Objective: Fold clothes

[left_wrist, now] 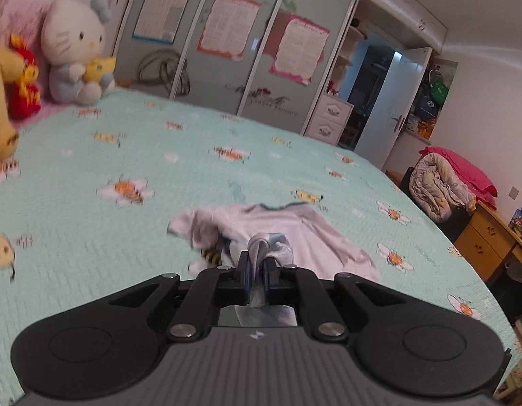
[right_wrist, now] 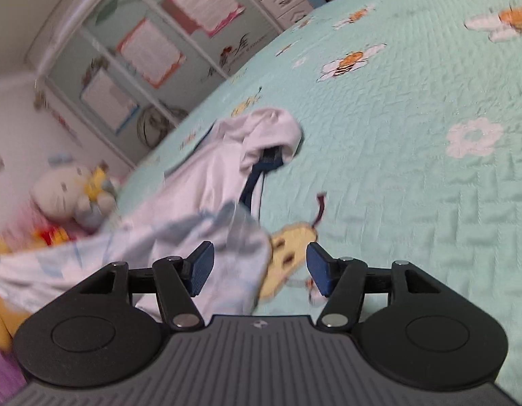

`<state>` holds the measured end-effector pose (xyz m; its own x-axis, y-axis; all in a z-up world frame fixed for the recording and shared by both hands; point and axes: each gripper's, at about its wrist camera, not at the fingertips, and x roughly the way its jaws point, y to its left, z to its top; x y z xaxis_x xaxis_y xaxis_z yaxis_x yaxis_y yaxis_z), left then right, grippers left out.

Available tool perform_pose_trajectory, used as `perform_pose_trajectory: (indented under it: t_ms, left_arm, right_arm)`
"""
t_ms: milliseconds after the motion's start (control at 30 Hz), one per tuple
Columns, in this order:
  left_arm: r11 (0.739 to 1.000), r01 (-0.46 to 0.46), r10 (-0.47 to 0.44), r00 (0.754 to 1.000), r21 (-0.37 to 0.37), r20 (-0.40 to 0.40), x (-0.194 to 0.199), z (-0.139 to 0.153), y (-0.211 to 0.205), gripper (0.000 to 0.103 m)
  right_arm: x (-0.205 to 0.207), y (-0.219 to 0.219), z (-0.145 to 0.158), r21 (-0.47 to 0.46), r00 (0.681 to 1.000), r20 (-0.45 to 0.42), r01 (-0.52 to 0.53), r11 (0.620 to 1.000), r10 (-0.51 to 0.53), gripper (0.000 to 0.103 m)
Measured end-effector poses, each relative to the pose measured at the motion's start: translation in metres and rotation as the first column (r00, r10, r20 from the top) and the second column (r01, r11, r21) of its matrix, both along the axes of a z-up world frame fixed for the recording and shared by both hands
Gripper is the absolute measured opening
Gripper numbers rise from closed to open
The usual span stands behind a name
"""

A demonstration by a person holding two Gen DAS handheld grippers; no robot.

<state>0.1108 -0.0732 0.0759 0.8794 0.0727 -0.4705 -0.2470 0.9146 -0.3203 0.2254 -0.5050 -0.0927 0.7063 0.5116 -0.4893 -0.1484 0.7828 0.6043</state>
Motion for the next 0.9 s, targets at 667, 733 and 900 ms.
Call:
perform_pose_trajectory:
  t_ms: [667, 733, 900]
  left_arm:
    - [0.993, -0.041, 0.030, 0.995, -0.114, -0.096, -0.023, -0.047, 0.033, 0.006]
    - [0.991, -0.053, 0.041, 0.994, -0.121, -0.100, -0.024, -0.050, 0.037, 0.006]
    - [0.986, -0.082, 0.063, 0.989, -0.144, -0.134, -0.027, -0.062, 0.043, 0.006]
  right_arm:
    - [0.018, 0.080, -0.010, -0.288, 0.999, 0.014, -0.045, 0.956, 0.051, 0.034]
    - [0.015, 0.071, -0.008, -0.270, 0.998, 0.021, -0.049, 0.962, 0.057, 0.033]
    - [0.022, 0.053, -0.012, -0.229, 1.000, -0.018, -0.016, 0.973, 0.012, 0.031]
